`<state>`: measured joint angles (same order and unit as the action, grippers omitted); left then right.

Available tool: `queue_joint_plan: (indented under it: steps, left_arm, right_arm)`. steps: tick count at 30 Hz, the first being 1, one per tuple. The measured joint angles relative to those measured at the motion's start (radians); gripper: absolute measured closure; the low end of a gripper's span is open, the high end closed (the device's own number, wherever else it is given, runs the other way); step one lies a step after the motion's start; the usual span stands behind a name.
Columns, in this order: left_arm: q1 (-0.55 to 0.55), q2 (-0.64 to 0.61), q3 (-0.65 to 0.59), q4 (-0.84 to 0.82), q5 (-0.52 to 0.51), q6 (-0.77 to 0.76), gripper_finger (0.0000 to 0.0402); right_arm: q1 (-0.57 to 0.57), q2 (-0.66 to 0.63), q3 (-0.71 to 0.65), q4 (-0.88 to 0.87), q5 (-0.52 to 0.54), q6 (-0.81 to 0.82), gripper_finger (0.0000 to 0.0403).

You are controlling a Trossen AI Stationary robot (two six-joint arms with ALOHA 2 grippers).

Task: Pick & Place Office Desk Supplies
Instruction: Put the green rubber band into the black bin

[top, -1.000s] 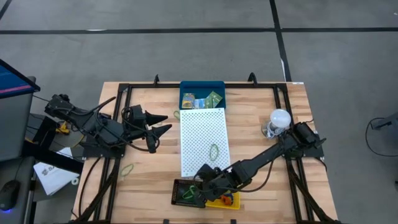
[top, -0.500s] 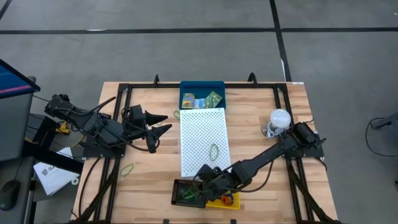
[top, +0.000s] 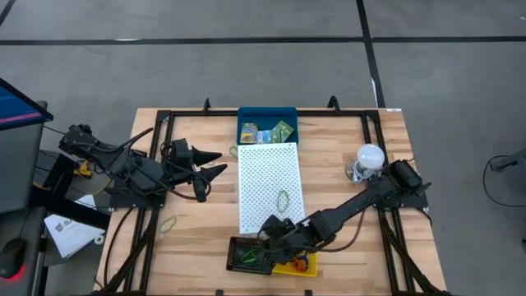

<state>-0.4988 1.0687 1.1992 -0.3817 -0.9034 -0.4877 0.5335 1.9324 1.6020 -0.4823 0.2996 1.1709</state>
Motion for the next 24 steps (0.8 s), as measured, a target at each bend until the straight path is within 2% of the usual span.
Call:
queue_joint_plan:
  steps: [5,7,9,11,13,24]
  left_arm:
    - [0.0,0.0,0.0,0.0,0.001,0.0,0.0213]
    - [0.0,0.0,0.0,0.0,0.001,0.0,0.0213]
    - [0.0,0.0,0.0,0.0,0.001,0.0,0.0214]
    - [0.0,0.0,0.0,0.0,0.001,-0.002,0.0214]
    - [0.0,0.0,0.0,0.0,0.001,-0.01,0.0214]
    - [0.0,0.0,0.0,0.001,-0.001,-0.018,0.0211]
  right_arm:
    - [0.053,-0.143,0.002,-0.019,0.19,-0.019,0.0276]
    - [0.07,-0.192,0.002,-0.113,0.269,0.029,0.0276]
    - [0.067,-0.232,0.002,-0.276,0.301,0.139,0.0276]
    - [0.04,-0.248,0.002,-0.443,0.28,0.225,0.0276]
    - [0.002,-0.242,0.002,-0.547,0.234,0.244,0.0276]
    - [-0.212,-0.203,0.002,-0.608,0.114,0.002,0.0276]
